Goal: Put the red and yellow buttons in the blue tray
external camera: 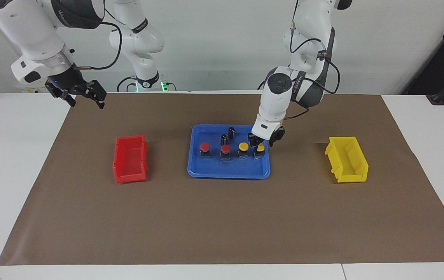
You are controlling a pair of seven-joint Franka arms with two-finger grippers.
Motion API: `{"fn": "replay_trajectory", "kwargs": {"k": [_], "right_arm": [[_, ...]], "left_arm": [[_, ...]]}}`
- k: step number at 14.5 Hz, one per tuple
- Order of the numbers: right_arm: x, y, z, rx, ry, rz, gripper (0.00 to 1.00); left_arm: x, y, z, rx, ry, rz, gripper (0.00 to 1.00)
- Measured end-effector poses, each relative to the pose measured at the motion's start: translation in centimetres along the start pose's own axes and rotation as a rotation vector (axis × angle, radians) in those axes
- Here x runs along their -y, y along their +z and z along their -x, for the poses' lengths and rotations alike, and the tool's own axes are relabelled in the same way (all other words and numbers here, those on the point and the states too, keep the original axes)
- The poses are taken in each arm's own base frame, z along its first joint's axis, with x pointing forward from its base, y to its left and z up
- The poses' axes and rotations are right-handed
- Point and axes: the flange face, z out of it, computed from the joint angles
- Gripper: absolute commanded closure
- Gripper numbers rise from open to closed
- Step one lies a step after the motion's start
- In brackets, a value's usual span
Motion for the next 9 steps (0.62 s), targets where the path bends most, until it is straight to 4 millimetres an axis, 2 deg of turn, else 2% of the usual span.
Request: {"fn": "replay_trajectory", "kwargs": {"k": [1,7,9], "right_arm": [[0.0,0.0,0.0,0.000,0.000,0.000,0.00],[-0.2,-0.1,0.0,-0.001,0.001,0.000,0.00],[-0.3,-0.1,0.0,-0.001,-0.005,-0.001,0.00]], "left_arm": [[0.3,-1.1,-0.3,0.000,-0.002,-0.001,0.02],[6.3,-8.4,-4.0,0.077,0.084,-0.049,0.00],[9.2,-10.7,-5.9,0.059,0.129,-0.030,0.00]]}}
